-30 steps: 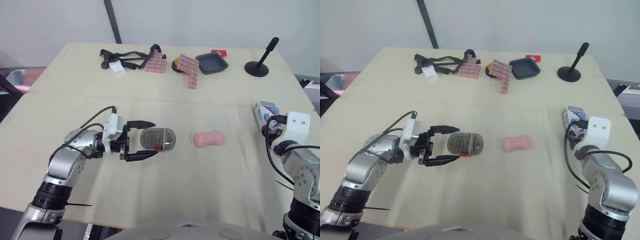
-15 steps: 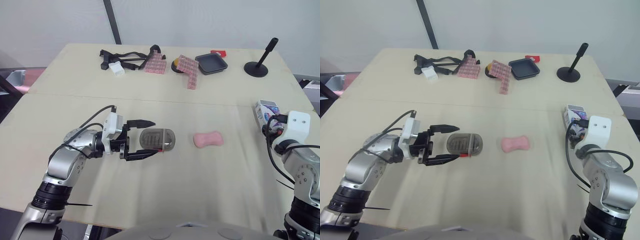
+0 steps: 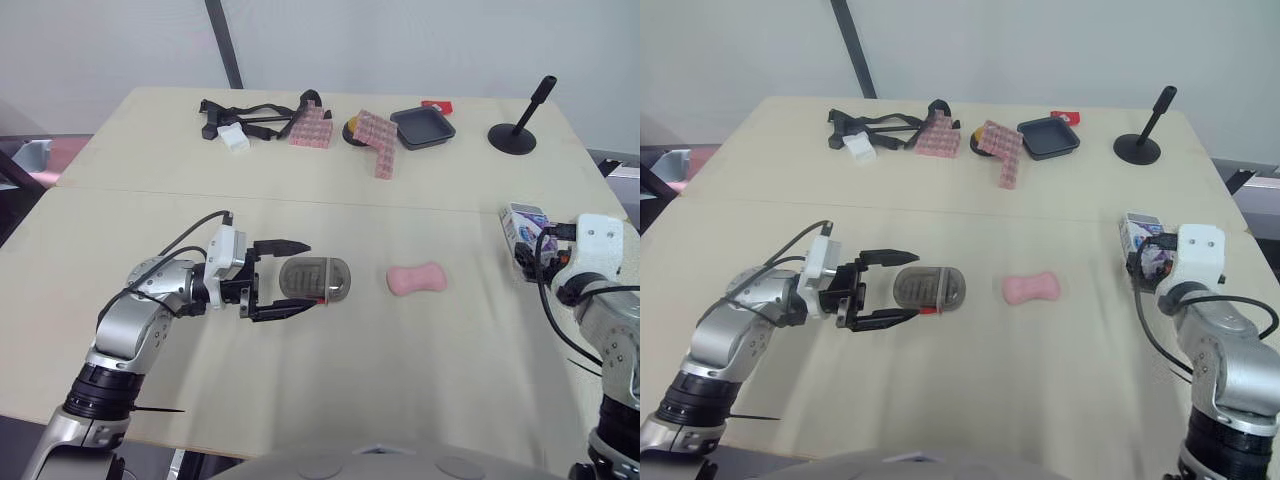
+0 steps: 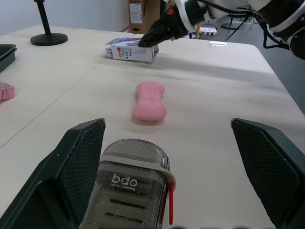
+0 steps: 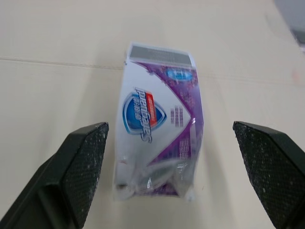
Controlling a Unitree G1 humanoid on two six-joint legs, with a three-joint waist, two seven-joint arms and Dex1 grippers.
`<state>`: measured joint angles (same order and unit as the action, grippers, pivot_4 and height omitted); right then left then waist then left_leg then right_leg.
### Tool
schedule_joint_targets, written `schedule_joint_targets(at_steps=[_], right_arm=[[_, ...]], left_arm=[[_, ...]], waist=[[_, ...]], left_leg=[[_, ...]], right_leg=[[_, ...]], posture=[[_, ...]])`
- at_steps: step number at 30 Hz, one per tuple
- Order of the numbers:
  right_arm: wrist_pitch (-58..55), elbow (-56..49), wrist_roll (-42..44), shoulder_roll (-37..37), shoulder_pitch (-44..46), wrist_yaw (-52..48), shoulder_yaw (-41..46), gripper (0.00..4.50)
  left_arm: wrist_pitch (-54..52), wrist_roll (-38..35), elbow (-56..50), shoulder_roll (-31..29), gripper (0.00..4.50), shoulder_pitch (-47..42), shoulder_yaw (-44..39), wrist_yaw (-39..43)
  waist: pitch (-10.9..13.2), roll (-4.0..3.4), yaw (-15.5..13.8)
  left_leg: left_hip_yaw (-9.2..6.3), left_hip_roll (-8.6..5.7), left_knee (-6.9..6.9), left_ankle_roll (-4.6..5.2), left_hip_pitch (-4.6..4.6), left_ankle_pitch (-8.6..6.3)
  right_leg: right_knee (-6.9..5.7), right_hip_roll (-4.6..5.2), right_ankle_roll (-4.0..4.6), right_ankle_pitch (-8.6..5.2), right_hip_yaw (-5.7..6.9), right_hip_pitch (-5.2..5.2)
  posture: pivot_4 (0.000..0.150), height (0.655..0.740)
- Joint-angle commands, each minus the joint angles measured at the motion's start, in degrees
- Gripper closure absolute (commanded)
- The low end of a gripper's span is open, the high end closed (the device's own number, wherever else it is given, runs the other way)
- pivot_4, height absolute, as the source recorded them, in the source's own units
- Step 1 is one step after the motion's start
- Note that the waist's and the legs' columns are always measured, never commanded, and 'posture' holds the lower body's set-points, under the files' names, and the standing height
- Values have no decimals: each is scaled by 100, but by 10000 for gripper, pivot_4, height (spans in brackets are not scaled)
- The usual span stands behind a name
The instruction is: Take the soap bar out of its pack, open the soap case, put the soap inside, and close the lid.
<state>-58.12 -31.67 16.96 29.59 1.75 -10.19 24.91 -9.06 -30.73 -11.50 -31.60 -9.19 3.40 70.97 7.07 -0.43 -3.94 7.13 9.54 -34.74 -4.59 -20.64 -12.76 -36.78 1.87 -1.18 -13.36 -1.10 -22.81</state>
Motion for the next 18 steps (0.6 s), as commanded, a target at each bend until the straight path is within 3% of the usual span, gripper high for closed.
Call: schedule_joint_targets(at_steps=[1, 10, 18], right_arm=[[1084, -118, 261, 403, 75, -953, 149, 145], [3591, 309, 1237, 803, -1375, -4295, 207, 145], [5493, 1273, 1031, 1105, -2267, -6221, -203, 145]], left_arm=[[129, 26, -58, -39, 0, -10, -48, 16], [255, 232, 239, -52, 0, -229, 31, 145], [437, 553, 655, -145, 0, -550, 143, 303]], waist=[[1, 2, 12], [-1, 5, -13], [-2, 8, 79]], left_leg=[[1, 2, 4, -1, 6, 0], [-1, 20, -10, 30, -8, -19], [-2, 21, -27, 86, -11, -44]], right_leg=[[4, 0, 0, 0, -1, 7], [34, 5, 1, -1, 10, 20], [30, 12, 31, -18, 14, 21]], posture=[[1500, 7398], [1500, 7398], [1500, 7398]])
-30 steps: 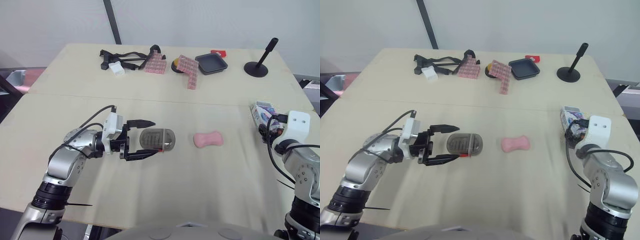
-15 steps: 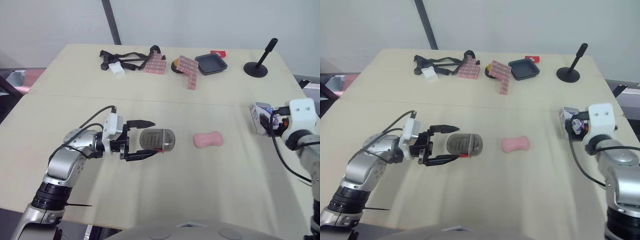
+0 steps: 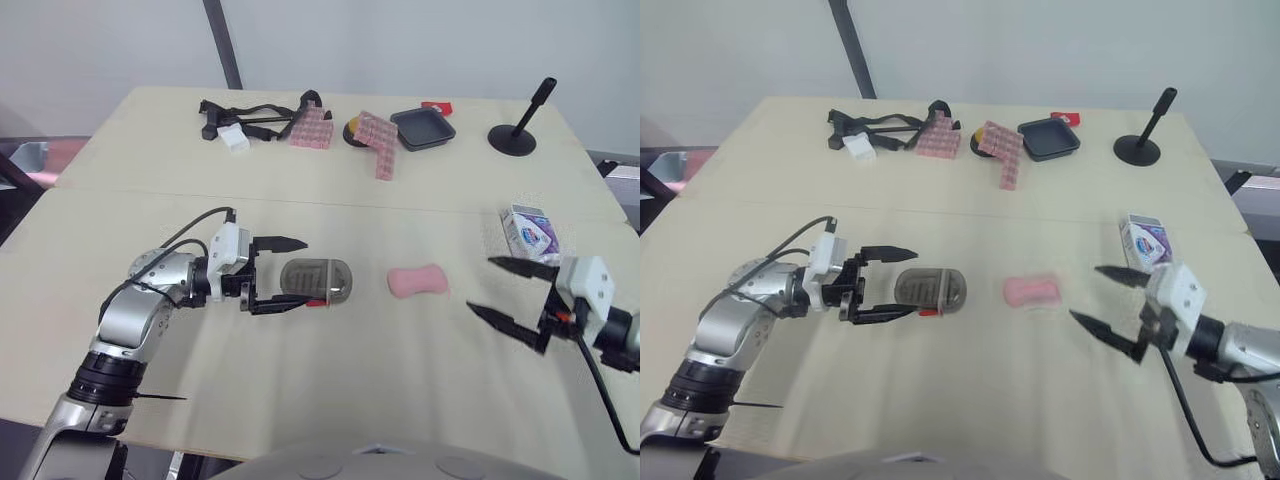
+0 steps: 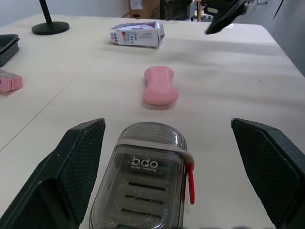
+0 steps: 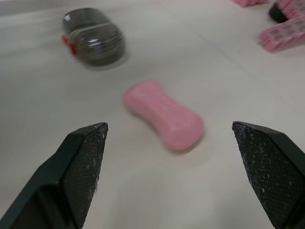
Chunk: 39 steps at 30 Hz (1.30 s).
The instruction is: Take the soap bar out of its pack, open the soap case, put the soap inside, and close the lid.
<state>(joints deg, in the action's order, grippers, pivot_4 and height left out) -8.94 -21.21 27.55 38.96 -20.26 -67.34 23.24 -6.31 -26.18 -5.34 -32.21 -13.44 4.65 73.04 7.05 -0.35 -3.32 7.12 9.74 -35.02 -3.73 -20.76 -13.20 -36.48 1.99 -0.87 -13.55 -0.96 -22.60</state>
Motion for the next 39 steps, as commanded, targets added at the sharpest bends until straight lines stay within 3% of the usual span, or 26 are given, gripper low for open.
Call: schedule_joint_targets(at_steps=[1, 17, 39], right_arm=[[652, 311, -10, 194, -98, -613, -56, 145], [665, 414, 61, 327, -216, -625, -287, 145], [732, 436, 74, 362, -295, -471, -319, 145]], left_arm=[[225, 150, 87, -109, 0, -163, 51, 153], [1111, 1312, 1220, -369, 0, -951, 664, 518], [1515, 1864, 1861, 3, 0, -1278, 1076, 292]], waist=[[0, 0, 34], [0, 0, 43], [0, 0, 20]], left_leg=[[0, 0, -3, 2, 0, 0], [-6, -7, -27, 37, -15, 1], [-7, -9, -42, 50, -39, 3]], right_leg=[[-3, 0, 1, 0, 0, 0], [-13, 15, 3, -2, 12, -8], [-23, 27, 6, -3, 25, -21]], posture=[[1500, 7398], [1500, 7398], [1500, 7398]])
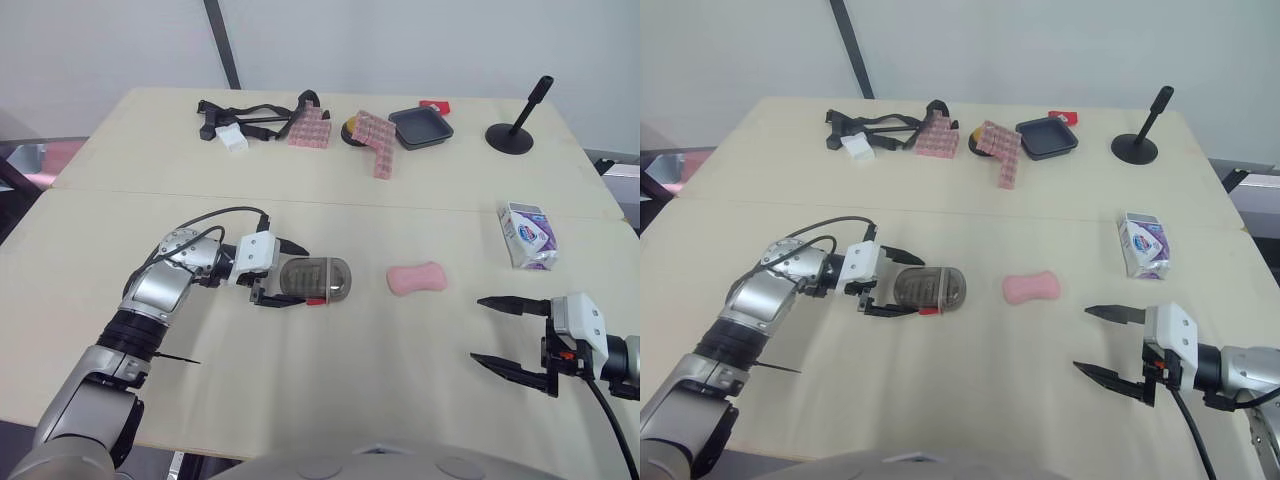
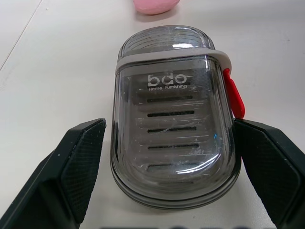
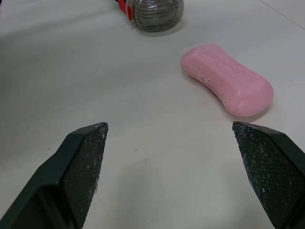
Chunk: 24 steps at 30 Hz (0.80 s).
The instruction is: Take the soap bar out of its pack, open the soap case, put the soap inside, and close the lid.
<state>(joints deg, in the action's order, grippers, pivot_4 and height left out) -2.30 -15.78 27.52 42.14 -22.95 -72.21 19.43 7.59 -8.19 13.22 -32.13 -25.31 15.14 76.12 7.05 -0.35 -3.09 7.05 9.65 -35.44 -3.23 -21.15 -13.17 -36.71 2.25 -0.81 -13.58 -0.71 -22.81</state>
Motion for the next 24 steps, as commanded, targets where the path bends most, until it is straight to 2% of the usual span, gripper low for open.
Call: schedule_joint_targets(at_steps=[1, 19, 23, 24], right_arm=[[74, -109, 78, 39, -27, 22, 55, 145], [83, -145, 52, 76, -42, 87, -21, 145], [69, -151, 63, 88, -50, 101, -26, 0], [77, -139, 65, 96, -46, 94, -25, 0]], left_arm=[[117, 68, 11, 5, 0, -97, 31, -22], [295, 109, 285, 120, 0, -221, 37, -55], [365, 107, 350, 127, 10446, -239, 43, -50], [390, 107, 372, 130, 10431, -245, 45, -41]], waist=[[0, 0, -4], [0, 0, -3], [0, 0, -6], [0, 0, -5]], left_leg=[[0, 0, -1, 0, -1, 0], [-1, 0, -17, 13, -15, -2], [-1, 0, -24, 16, -19, -2], [-1, 0, -26, 18, -21, -2]], right_leg=[[0, 0, 0, 0, 1, 0], [-4, 7, 1, 0, 13, -3], [-7, 11, 1, -1, 17, -3], [-7, 12, 1, -1, 19, -4]], posture=[[1500, 7398], [1500, 7398], [1500, 7398], [1500, 7398]])
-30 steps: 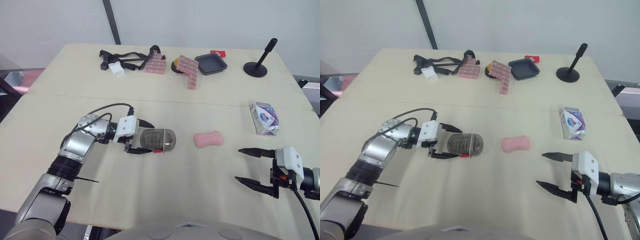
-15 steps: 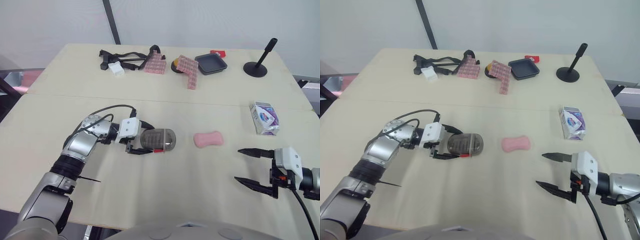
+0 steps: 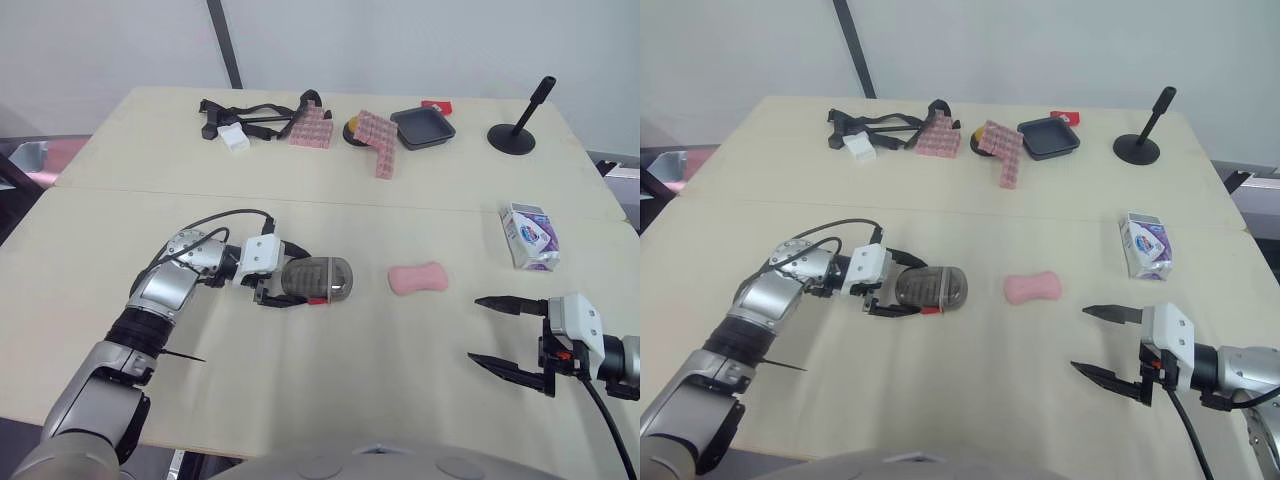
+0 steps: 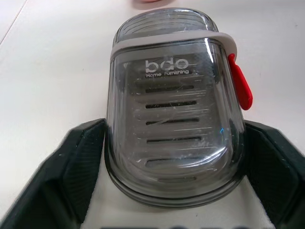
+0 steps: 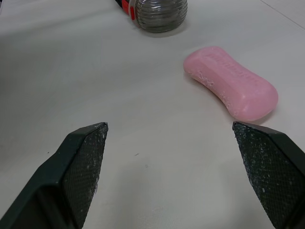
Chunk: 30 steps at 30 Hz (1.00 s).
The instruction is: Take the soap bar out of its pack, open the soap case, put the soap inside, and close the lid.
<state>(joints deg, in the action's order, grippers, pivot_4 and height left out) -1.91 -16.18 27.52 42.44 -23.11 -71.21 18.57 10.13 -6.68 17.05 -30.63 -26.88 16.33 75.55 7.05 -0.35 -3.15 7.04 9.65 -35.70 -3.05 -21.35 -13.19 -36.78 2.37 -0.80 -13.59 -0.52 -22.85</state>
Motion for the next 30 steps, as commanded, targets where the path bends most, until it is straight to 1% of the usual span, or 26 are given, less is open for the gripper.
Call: schedule_joint_targets(at_steps=[1, 9, 12, 16, 18, 22, 23, 26, 30], right_arm=[[50, -83, 65, 70, -27, -17, 63, 0], [3, -43, 67, 117, 11, -38, 60, 0], [-902, -432, 539, 344, 59, 149, 138, 0], [-2655, -1091, 1714, 814, 502, 833, 286, 0], [-3319, -1261, 2265, 928, 726, 1208, 322, 0], [-4964, -1547, 4193, 1171, 1456, 2619, 210, 0], [-5198, -1574, 4617, 1184, 1636, 2971, 135, 0], [-5561, -1402, 6216, 1241, 2117, 4500, -245, 0], [-5385, -1202, 7824, 1298, 2683, 5996, -866, 0]], left_arm=[[161, -43, 8, -17, 10431, -95, -74, 16], [375, -87, 103, 19, 10431, -117, -117, 18], [760, -212, 0, -6, 10431, 12, -175, 101], [885, -510, -468, 79, 10431, 243, -363, -92], [905, -567, -700, 135, 10431, 340, -389, -212], [1343, -420, -1113, 377, 10431, 532, -423, -714], [1448, -371, -1186, 426, 10431, 555, -410, -818], [1725, -214, -1339, 534, 10431, 584, -358, -1088], [2055, -12, -1434, 634, 10431, 592, -284, -1378]], waist=[[0, 0, 2], [0, 0, 1], [0, 0, 3], [0, 0, 10], [1, -2, -2], [1, -2, -121], [1, -2, -133], [1, -1, -158], [1, -2, -168]], left_leg=[[0, 0, -2, 1, -1, 0], [0, 0, -5, 6, -4, 0], [0, 0, -7, 7, -4, 0], [0, 0, -6, 9, -3, 1], [0, 1, -9, 9, -3, 1], [-1, 1, -13, 8, 0, 1], [-1, 1, -13, 8, 0, 1], [0, 0, -13, 7, 9, 2], [3, 0, -12, 5, 8, 3]], right_leg=[[0, 1, 0, 0, 1, 0], [-1, 5, 1, 0, 8, 0], [-1, 6, 1, 0, 8, -1], [-4, 5, 0, 0, 4, 1], [-12, 4, 0, 0, 4, -5], [-15, 5, 1, -1, 6, -6], [-13, 5, 1, -1, 7, -10], [-12, 4, 0, 0, 6, -14], [-9, 4, -1, -1, 6, -16]], posture=[[1500, 7398], [1500, 7398], [1500, 7398], [1500, 7398], [1500, 7398], [1500, 7398], [1500, 7398], [1500, 7398], [1500, 7398]])
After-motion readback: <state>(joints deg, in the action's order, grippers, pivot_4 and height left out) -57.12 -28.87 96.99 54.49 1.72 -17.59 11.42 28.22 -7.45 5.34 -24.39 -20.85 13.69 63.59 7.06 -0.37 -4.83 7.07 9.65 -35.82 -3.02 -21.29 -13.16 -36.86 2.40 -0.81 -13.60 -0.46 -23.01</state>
